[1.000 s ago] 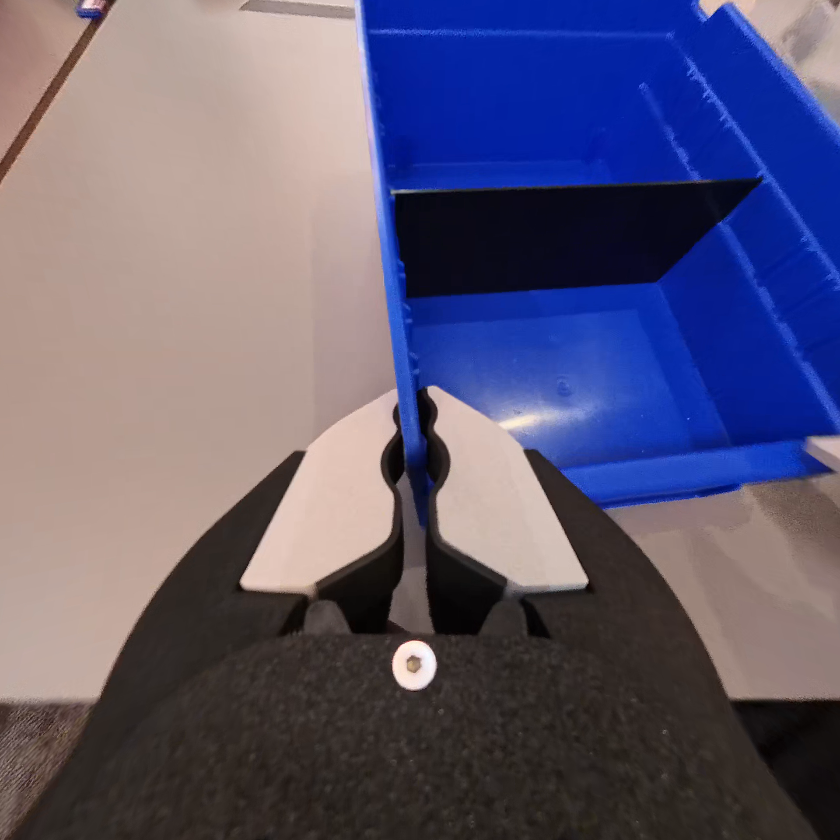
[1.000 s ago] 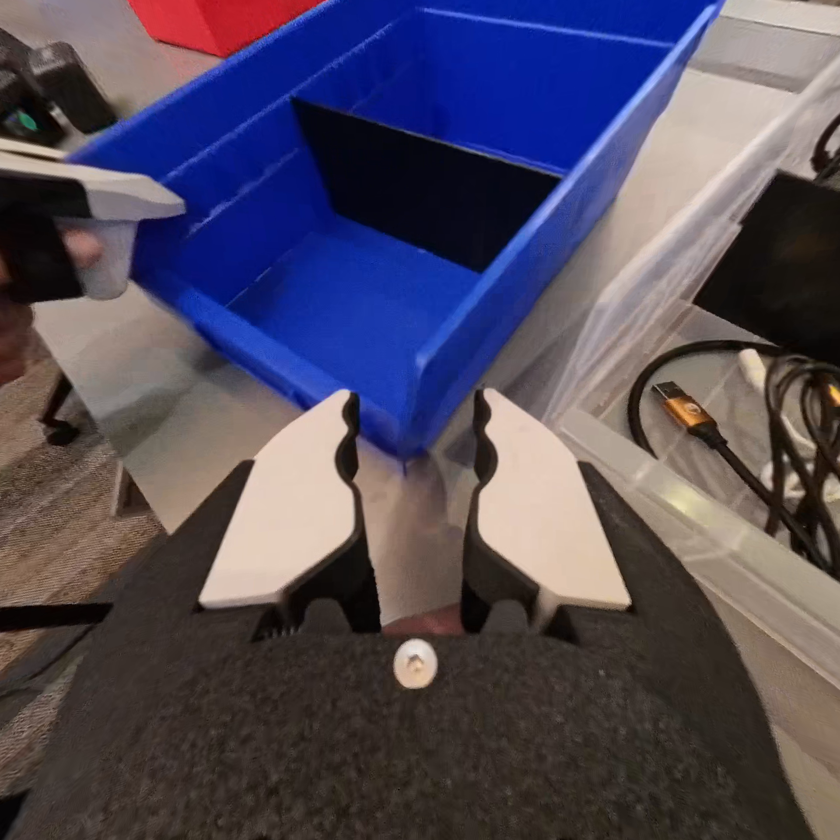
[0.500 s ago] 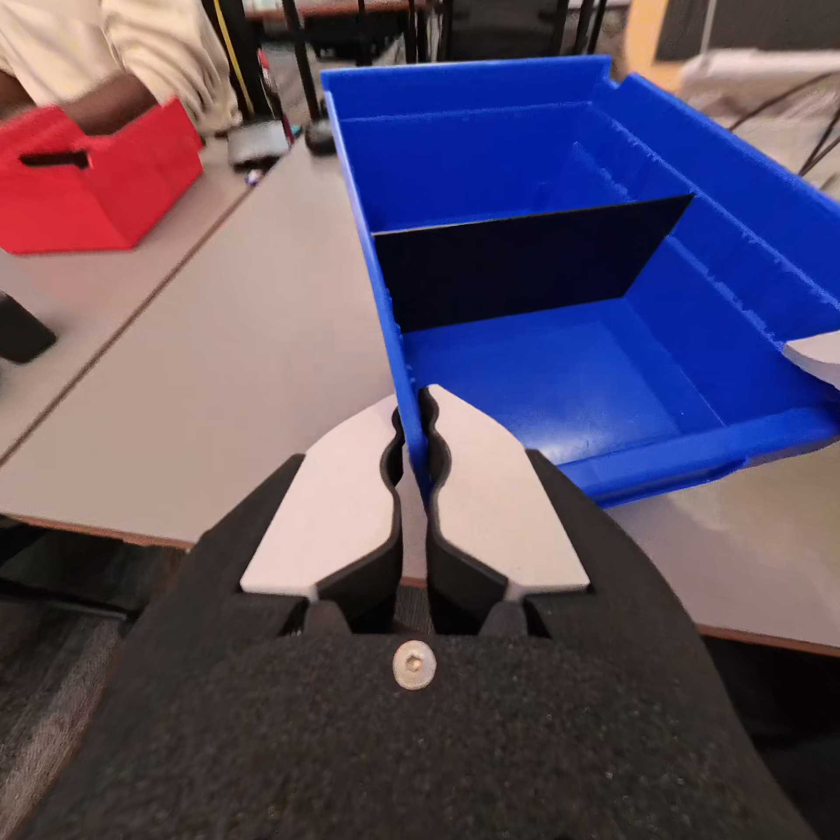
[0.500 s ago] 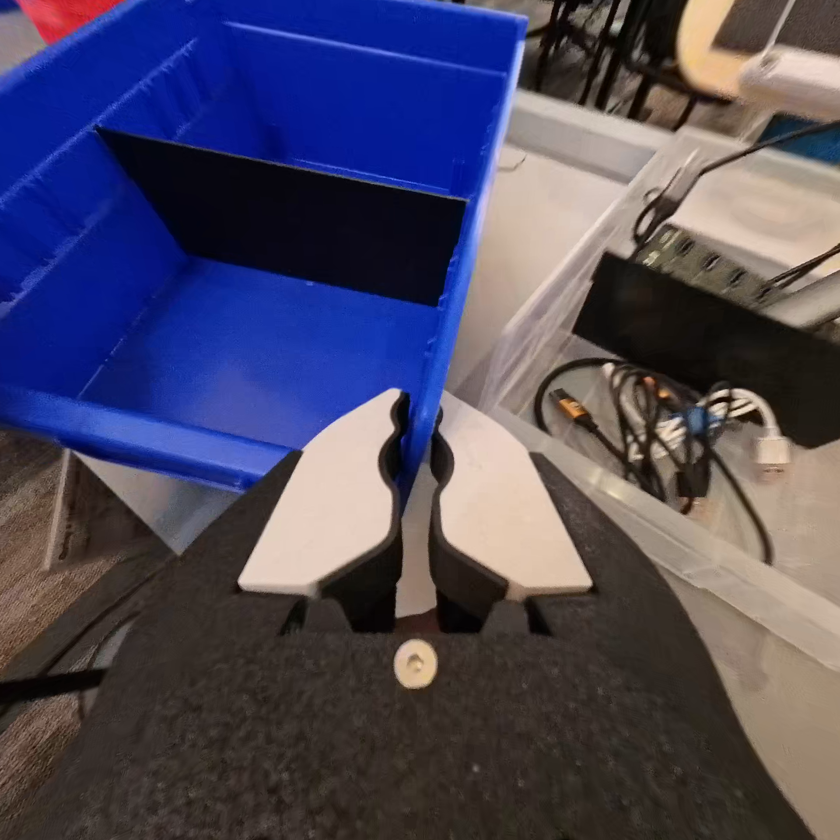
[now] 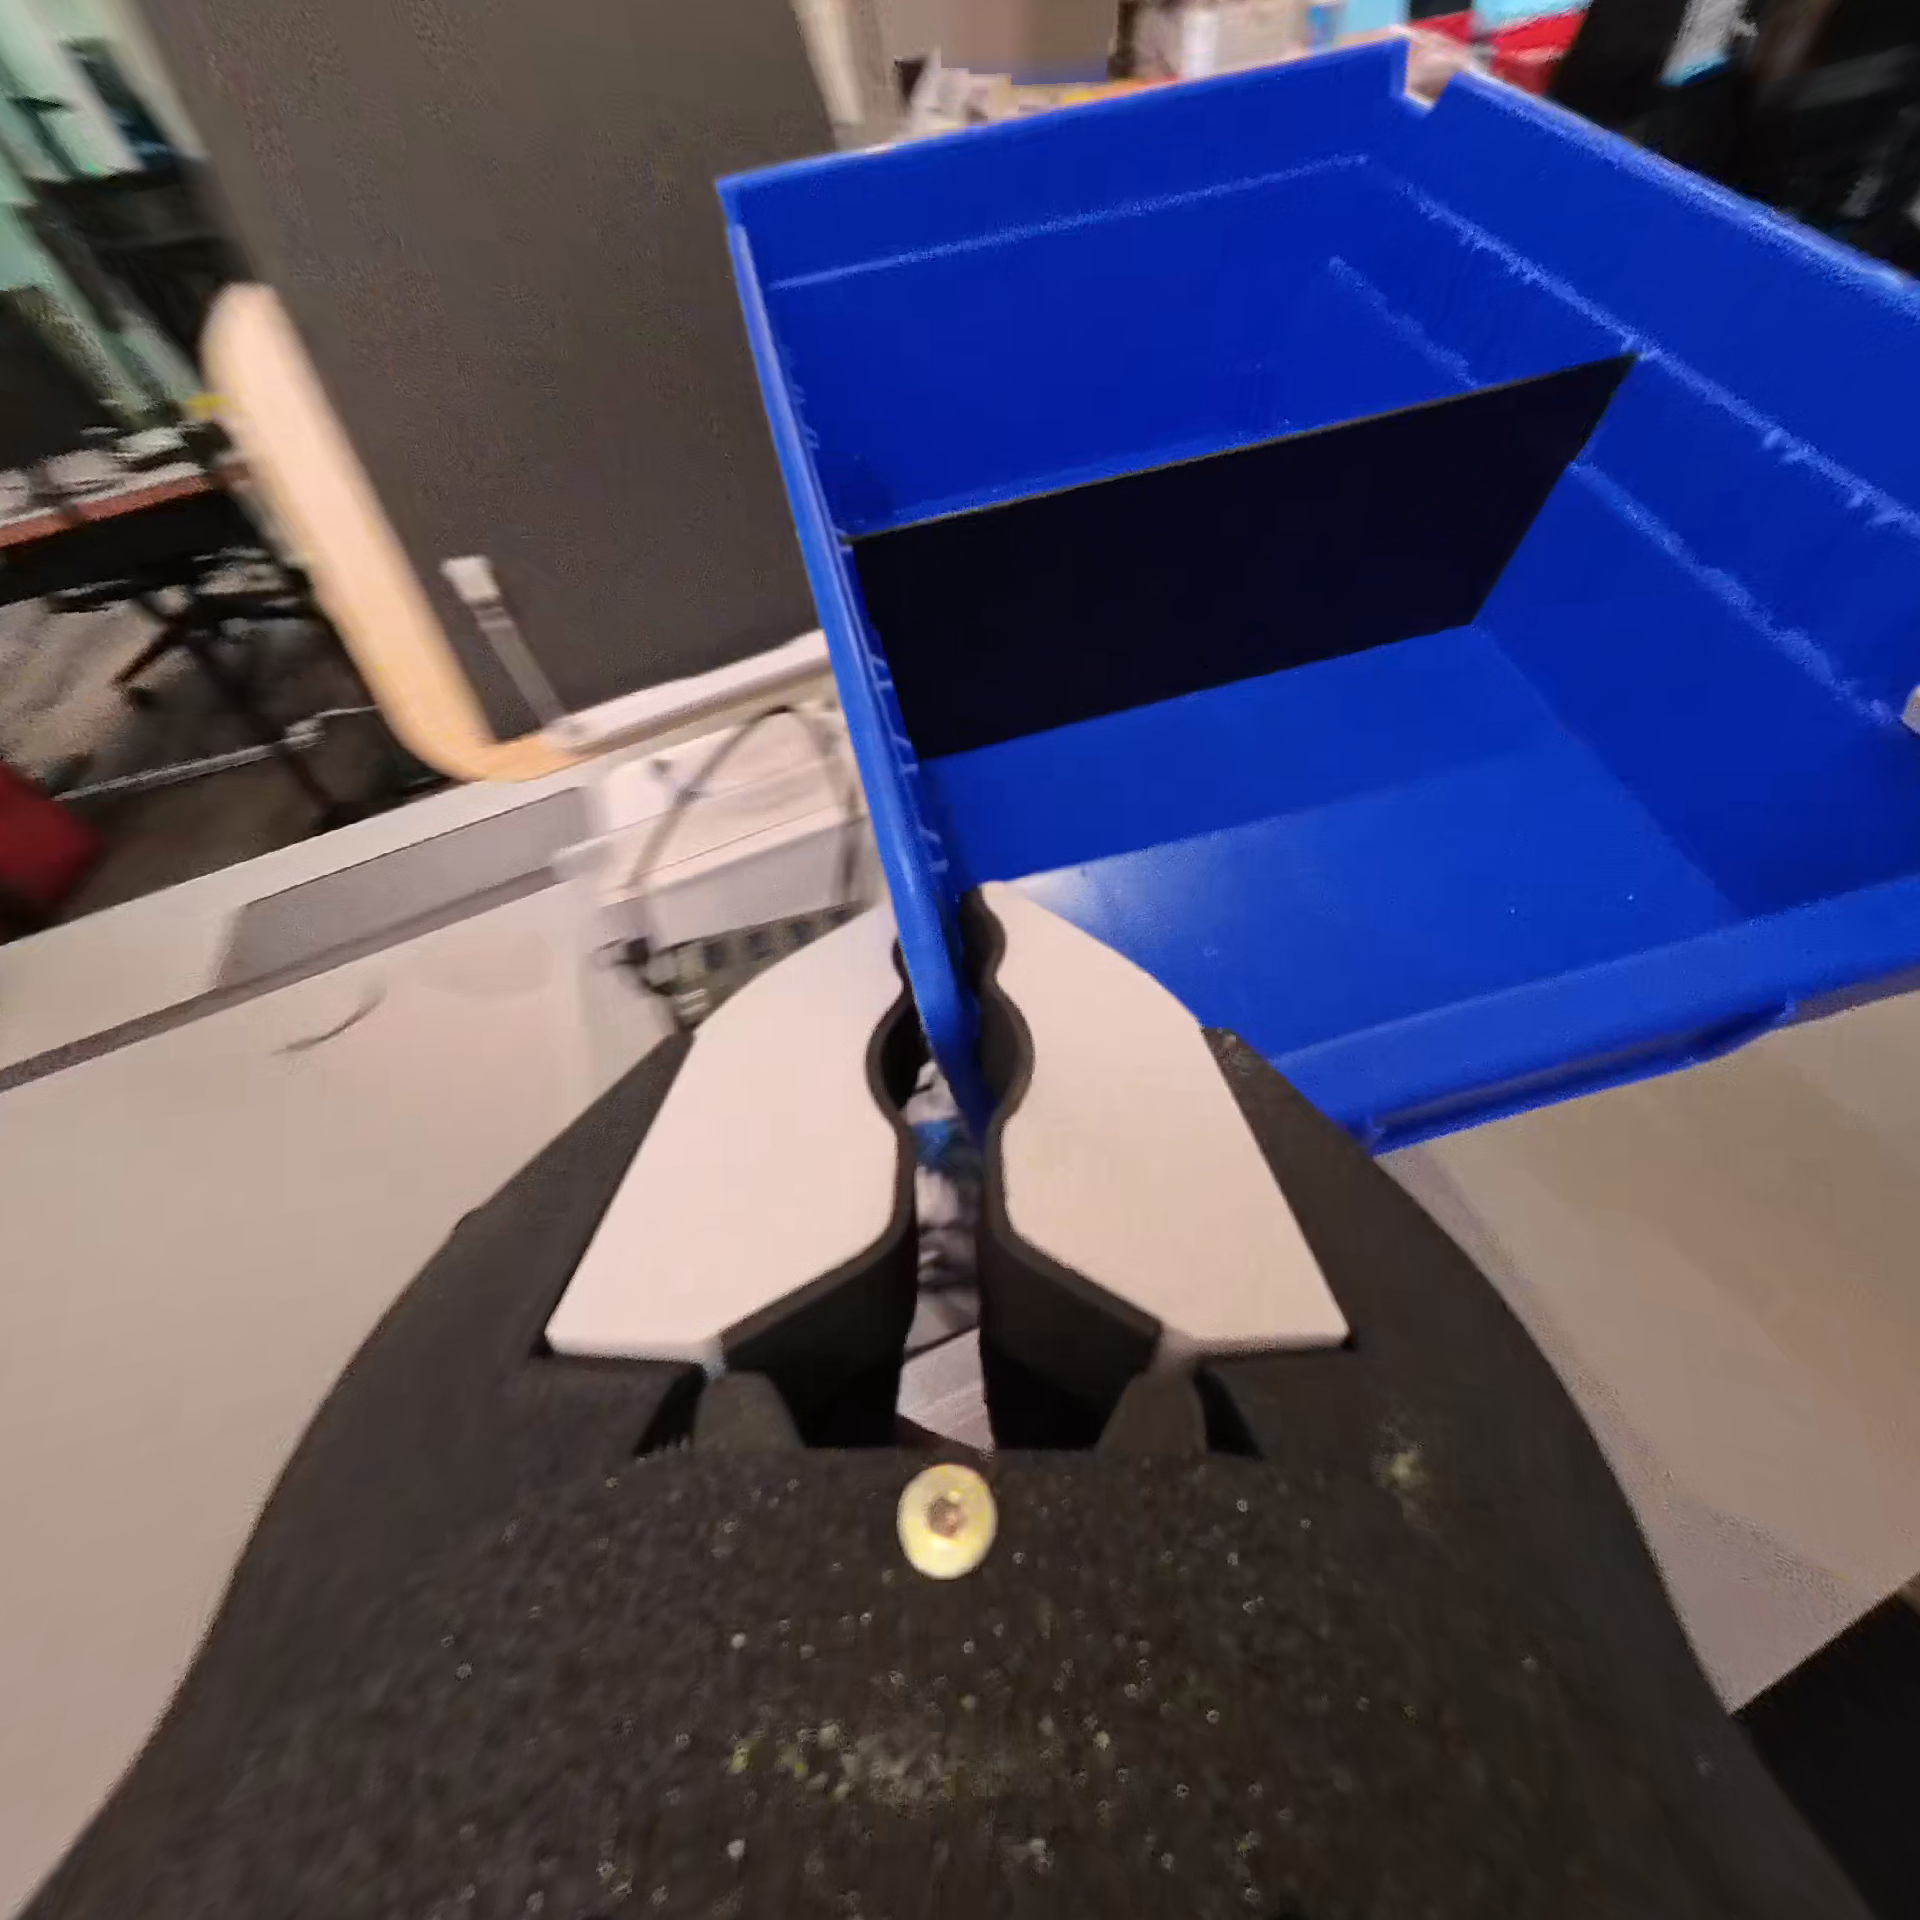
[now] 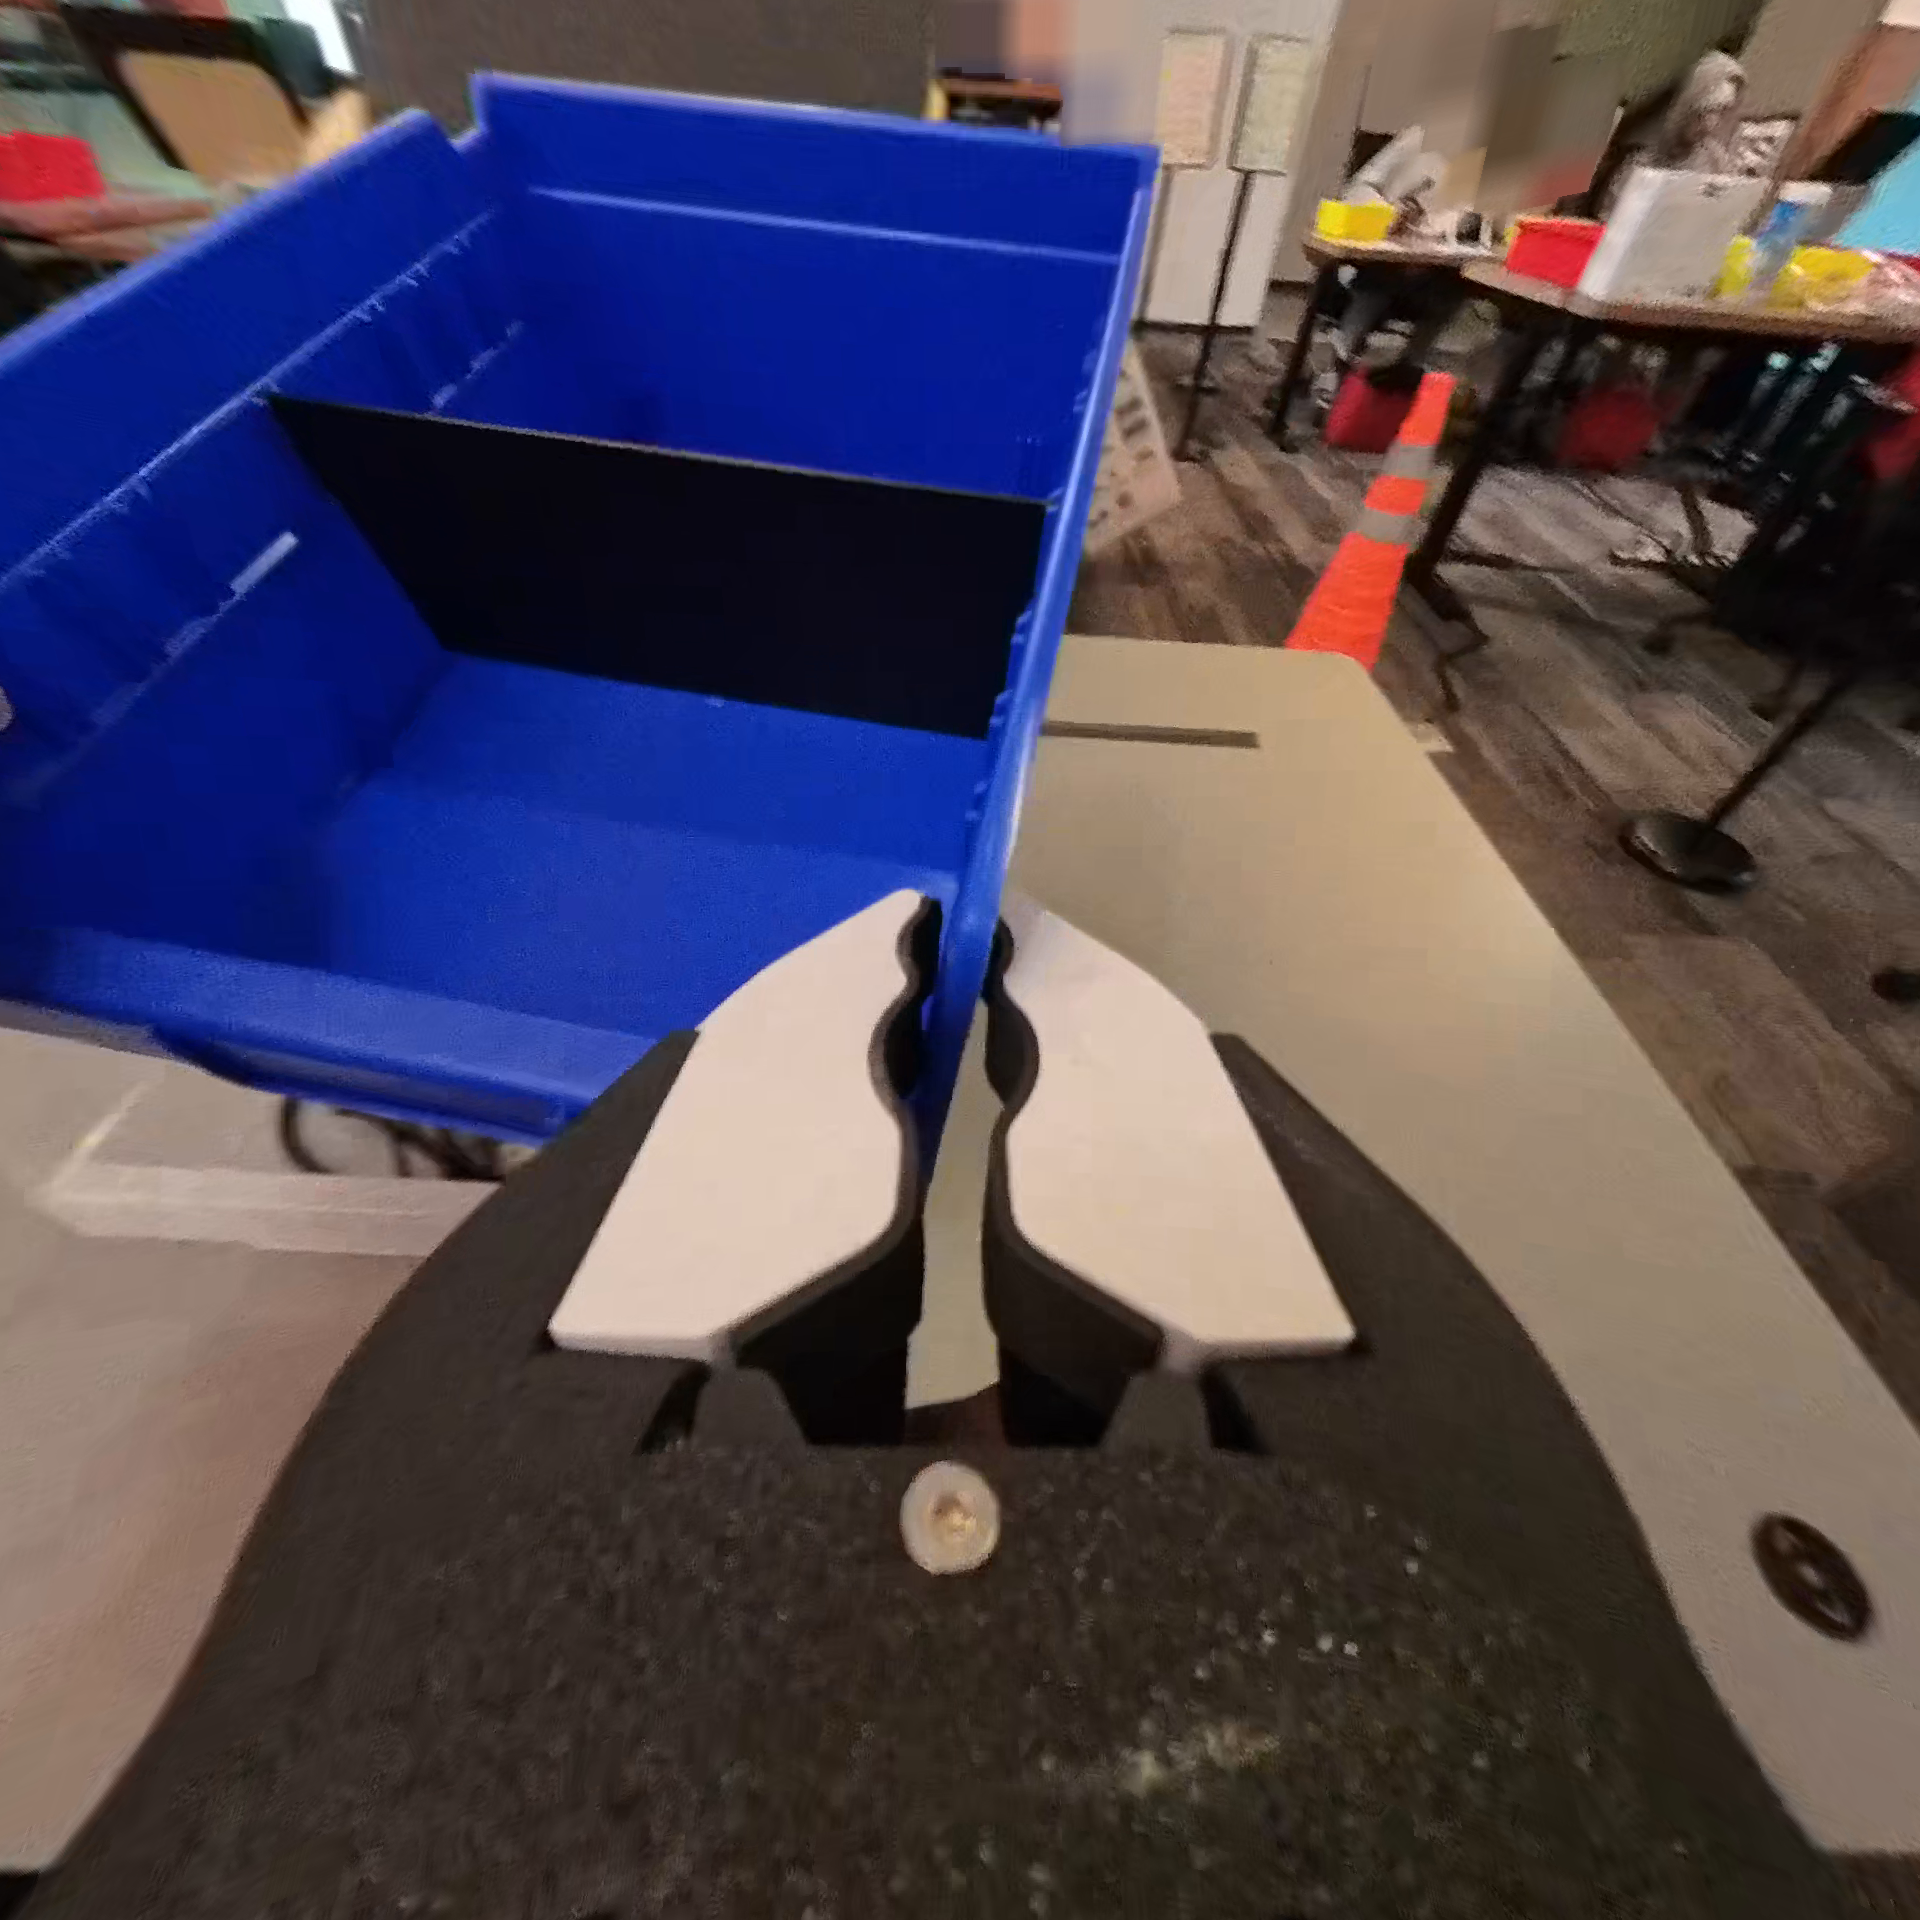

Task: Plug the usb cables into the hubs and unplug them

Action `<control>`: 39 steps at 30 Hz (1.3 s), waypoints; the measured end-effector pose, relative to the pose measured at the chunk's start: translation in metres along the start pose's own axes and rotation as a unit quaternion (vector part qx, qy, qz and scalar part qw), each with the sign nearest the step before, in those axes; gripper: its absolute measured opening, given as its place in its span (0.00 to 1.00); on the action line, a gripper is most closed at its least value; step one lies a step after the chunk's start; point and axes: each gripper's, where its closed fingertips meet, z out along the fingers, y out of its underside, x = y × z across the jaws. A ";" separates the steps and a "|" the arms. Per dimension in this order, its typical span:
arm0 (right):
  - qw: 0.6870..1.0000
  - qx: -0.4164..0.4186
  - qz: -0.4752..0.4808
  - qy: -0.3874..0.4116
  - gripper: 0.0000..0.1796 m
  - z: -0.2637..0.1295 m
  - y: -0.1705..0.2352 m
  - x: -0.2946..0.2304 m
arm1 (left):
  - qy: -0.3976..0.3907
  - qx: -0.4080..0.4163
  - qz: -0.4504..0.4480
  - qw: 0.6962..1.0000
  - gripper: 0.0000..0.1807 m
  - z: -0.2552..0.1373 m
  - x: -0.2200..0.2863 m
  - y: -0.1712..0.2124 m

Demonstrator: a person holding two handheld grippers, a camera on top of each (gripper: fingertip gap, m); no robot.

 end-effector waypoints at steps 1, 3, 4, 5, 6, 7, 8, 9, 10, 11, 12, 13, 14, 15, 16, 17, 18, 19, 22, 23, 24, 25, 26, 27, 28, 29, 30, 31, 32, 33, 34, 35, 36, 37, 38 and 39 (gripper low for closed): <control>1.000 -0.009 0.010 0.021 0.03 0.002 0.007 0.028 | 0.020 -0.005 0.003 1.000 0.03 0.018 0.025 -0.002; 0.998 -0.036 0.027 0.054 0.02 0.009 0.025 0.079 | 0.050 -0.013 -0.002 0.999 0.03 0.051 0.071 0.001; 0.997 -0.048 0.024 0.063 0.02 0.015 0.034 0.101 | 0.056 -0.024 -0.001 0.998 0.03 0.066 0.091 0.007; 0.996 -0.062 0.020 0.065 0.02 0.022 0.043 0.120 | 0.059 -0.035 -0.001 0.998 0.03 0.080 0.108 0.014; 0.995 -0.077 0.017 0.062 0.02 0.031 0.054 0.137 | 0.061 -0.045 -0.002 0.997 0.03 0.092 0.123 0.022; 0.994 -0.094 0.012 0.055 0.02 0.040 0.065 0.152 | 0.062 -0.055 -0.007 0.996 0.04 0.103 0.138 0.030; 0.993 -0.108 0.007 0.049 0.02 0.049 0.076 0.166 | 0.064 -0.065 -0.016 0.996 0.04 0.113 0.151 0.040; 0.992 -0.121 0.005 0.045 0.02 0.059 0.087 0.179 | 0.061 -0.073 -0.018 0.995 0.05 0.122 0.163 0.050; 0.991 -0.131 0.001 0.040 0.01 0.069 0.099 0.189 | 0.056 -0.083 -0.010 0.995 0.05 0.130 0.173 0.061; 0.990 -0.137 0.003 0.030 0.01 0.080 0.109 0.196 | 0.053 -0.095 -0.006 0.994 0.05 0.138 0.180 0.072; 0.990 -0.141 0.009 0.015 0.01 0.089 0.119 0.199 | 0.052 -0.103 -0.011 0.993 0.06 0.144 0.184 0.081; 0.989 -0.148 0.009 0.003 0.01 0.096 0.127 0.200 | 0.053 -0.110 -0.019 0.992 0.06 0.148 0.186 0.089; 0.988 -0.154 0.005 -0.005 0.01 0.102 0.133 0.201 | 0.050 -0.111 -0.021 0.992 0.06 0.152 0.186 0.094; 0.988 -0.152 0.002 -0.010 0.01 0.107 0.137 0.200 | 0.042 -0.109 -0.015 0.993 0.06 0.156 0.184 0.096; 0.990 -0.140 0.003 -0.015 0.01 0.113 0.138 0.198 | 0.034 -0.108 -0.010 0.993 0.06 0.159 0.181 0.098; 0.991 -0.136 0.007 -0.017 0.01 0.118 0.142 0.197 | 0.030 -0.108 -0.006 0.994 0.06 0.162 0.178 0.099; 0.990 -0.140 0.014 -0.017 0.01 0.123 0.146 0.195 | 0.025 -0.109 0.002 0.994 0.06 0.165 0.175 0.100; 0.990 -0.136 0.015 -0.018 0.02 0.128 0.149 0.193 | 0.016 -0.109 0.006 0.994 0.06 0.167 0.170 0.101; 0.991 -0.127 0.018 -0.024 0.02 0.141 0.149 0.184 | 0.014 -0.109 -0.001 0.994 0.12 0.173 0.164 0.104; 0.991 -0.131 0.018 -0.018 0.02 0.143 0.149 0.185 | 0.031 -0.117 0.016 0.992 0.19 0.174 0.169 0.105; 0.991 -0.135 0.022 -0.010 0.02 0.144 0.149 0.186 | 0.037 -0.134 0.025 0.990 0.21 0.173 0.171 0.106; 0.990 -0.137 0.020 -0.005 0.03 0.144 0.149 0.185 | 0.046 -0.149 0.021 0.988 0.22 0.171 0.172 0.106; 0.990 -0.138 0.015 -0.001 0.04 0.143 0.150 0.185 | 0.070 -0.161 0.008 0.984 0.26 0.166 0.176 0.105; 0.991 -0.137 0.008 0.012 0.10 0.139 0.149 0.188 | 0.097 -0.161 -0.019 0.982 0.25 0.157 0.179 0.100; 0.991 -0.132 0.002 0.036 0.18 0.132 0.147 0.193 | 0.130 -0.151 -0.054 0.979 0.25 0.145 0.180 0.092; 0.990 -0.130 -0.004 0.060 0.26 0.123 0.143 0.199 | 0.168 -0.135 -0.087 0.973 0.25 0.129 0.180 0.083; 0.988 -0.130 -0.007 0.083 0.30 0.111 0.137 0.203 | 0.206 -0.114 -0.116 0.965 0.25 0.110 0.178 0.073; 0.986 -0.132 0.004 0.100 0.30 0.096 0.129 0.202 | 0.239 -0.091 -0.137 0.957 0.26 0.090 0.172 0.066; 0.986 -0.134 0.027 0.094 0.30 0.081 0.122 0.191 | 0.259 -0.069 -0.153 0.951 0.26 0.069 0.160 0.064; 0.989 -0.125 0.049 0.057 0.30 0.068 0.112 0.166 | 0.262 -0.051 -0.160 0.950 0.25 0.049 0.143 0.066; 0.992 -0.107 0.062 0.008 0.30 0.055 0.103 0.134 | 0.243 -0.039 -0.158 0.956 0.26 0.034 0.120 0.072; 0.993 -0.091 0.069 -0.040 0.29 0.043 0.098 0.099 | 0.208 -0.035 -0.152 0.966 0.26 0.022 0.092 0.081; 0.990 -0.083 0.068 -0.089 0.29 0.032 0.098 0.063 | 0.164 -0.035 -0.144 0.975 0.26 0.012 0.060 0.092; 0.986 -0.088 0.064 -0.124 0.30 0.025 0.104 0.029 | 0.118 -0.043 -0.136 0.983 0.28 0.004 0.027 0.103; 0.981 -0.097 0.056 -0.156 0.31 0.020 0.112 -0.002 | 0.075 -0.052 -0.129 0.987 0.31 -0.003 -0.003 0.113; 0.977 -0.103 0.046 -0.180 0.32 0.020 0.119 -0.030 | 0.039 -0.058 -0.123 0.990 0.34 -0.008 -0.030 0.122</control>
